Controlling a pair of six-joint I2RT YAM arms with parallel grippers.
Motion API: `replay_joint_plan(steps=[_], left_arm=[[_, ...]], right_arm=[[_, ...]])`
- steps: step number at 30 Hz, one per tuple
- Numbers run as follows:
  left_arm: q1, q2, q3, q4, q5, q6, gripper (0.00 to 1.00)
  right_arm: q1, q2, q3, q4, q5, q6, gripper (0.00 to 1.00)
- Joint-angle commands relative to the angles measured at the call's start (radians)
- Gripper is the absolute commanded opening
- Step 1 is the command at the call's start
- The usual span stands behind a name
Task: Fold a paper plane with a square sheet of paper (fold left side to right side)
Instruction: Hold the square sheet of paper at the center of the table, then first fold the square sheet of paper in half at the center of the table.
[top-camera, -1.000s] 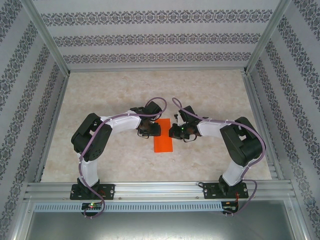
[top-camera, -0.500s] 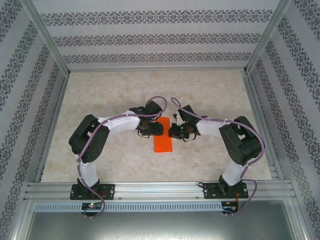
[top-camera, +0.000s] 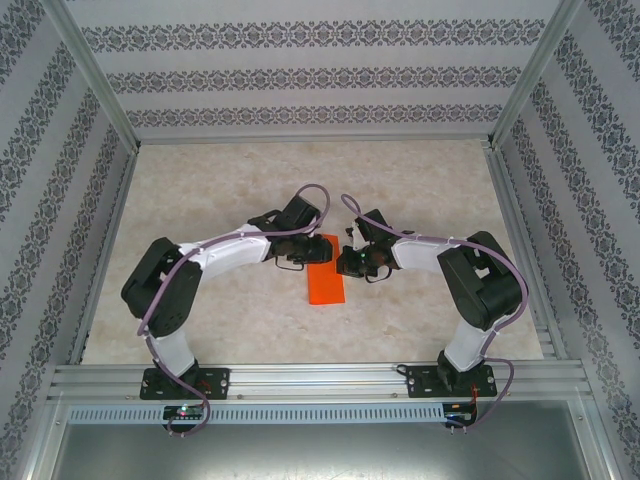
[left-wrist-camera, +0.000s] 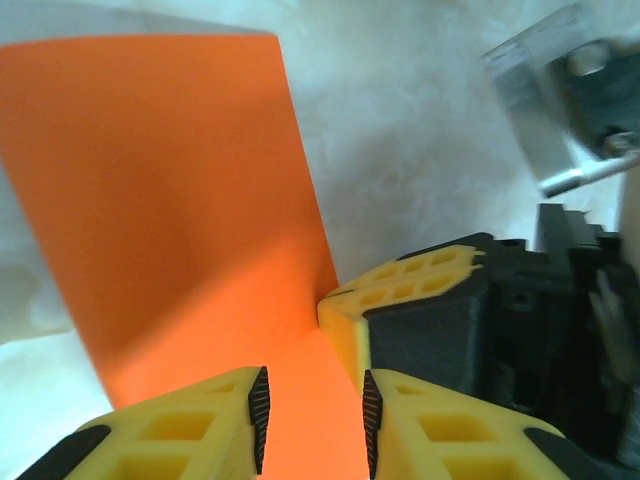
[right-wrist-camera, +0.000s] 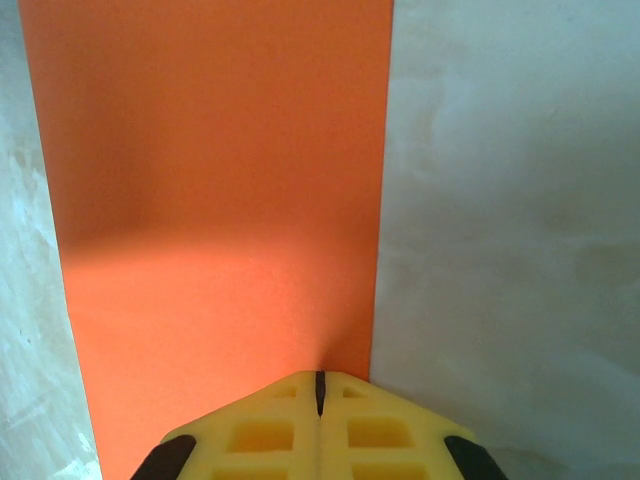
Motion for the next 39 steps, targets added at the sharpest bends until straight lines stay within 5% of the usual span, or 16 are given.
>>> replay_joint_plan(steps=[1, 39], left_arm=[[-0.009, 0.051, -0.017, 0.044, 0.037, -0.006, 0.33], [-0.001, 0.069, -0.048, 0.06, 0.046, -0.018, 0.38]], right_arm=[[0.014, 0.044, -0.014, -0.085, 0.064, -0.024, 0.05], [0.012, 0.032, -0.013, -0.106, 0.075, -0.044, 0.05]])
